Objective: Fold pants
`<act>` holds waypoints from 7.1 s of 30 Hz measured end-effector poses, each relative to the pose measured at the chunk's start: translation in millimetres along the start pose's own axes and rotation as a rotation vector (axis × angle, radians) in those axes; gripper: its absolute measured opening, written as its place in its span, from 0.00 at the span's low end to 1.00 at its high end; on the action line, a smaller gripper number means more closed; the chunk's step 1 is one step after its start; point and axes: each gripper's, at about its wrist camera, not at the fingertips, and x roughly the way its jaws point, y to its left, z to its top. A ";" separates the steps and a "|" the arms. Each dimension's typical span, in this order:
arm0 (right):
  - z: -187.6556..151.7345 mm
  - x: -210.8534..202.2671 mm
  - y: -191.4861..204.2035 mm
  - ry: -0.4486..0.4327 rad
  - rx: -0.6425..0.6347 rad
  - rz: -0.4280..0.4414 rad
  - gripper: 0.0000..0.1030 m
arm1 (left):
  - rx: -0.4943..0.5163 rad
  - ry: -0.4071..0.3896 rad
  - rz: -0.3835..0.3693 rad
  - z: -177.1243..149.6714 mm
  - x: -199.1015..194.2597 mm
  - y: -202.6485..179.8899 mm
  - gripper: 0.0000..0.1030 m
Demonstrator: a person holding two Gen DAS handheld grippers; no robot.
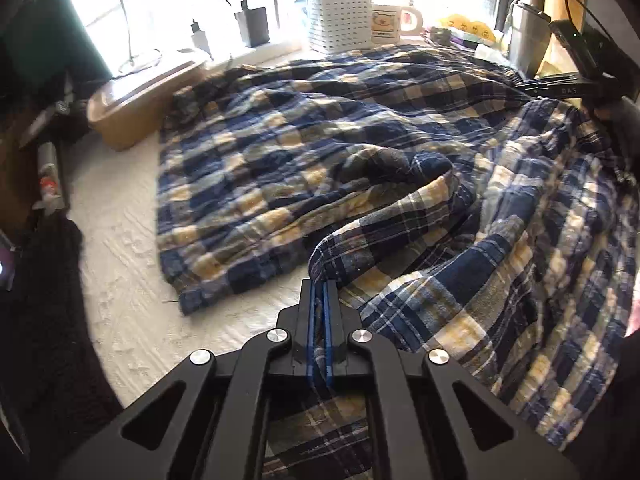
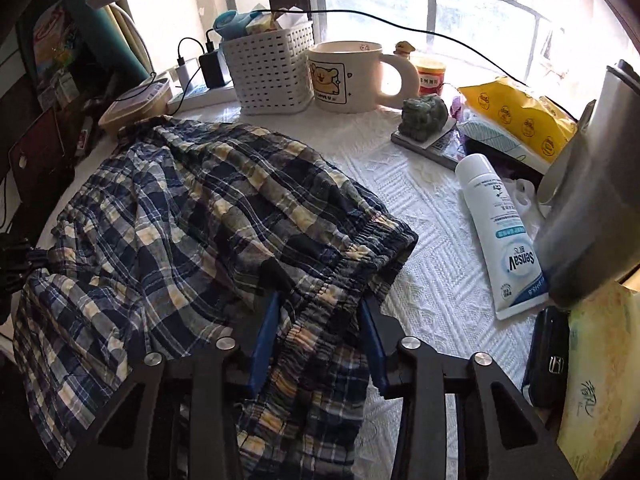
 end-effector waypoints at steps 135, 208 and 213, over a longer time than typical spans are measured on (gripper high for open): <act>-91.4 -212.2 35.5 -0.530 0.137 -0.115 0.12 | -0.076 -0.717 -0.051 -2.1 -237.2 -8.7 0.02; 61.3 -52.8 -12.5 -0.273 0.188 -0.357 0.93 | -0.501 -0.224 -0.180 27.3 -21.5 106.9 0.76; 28.3 -62.4 -2.2 -0.274 0.250 -0.325 0.93 | -0.525 -0.194 -0.205 8.2 -13.7 100.3 0.76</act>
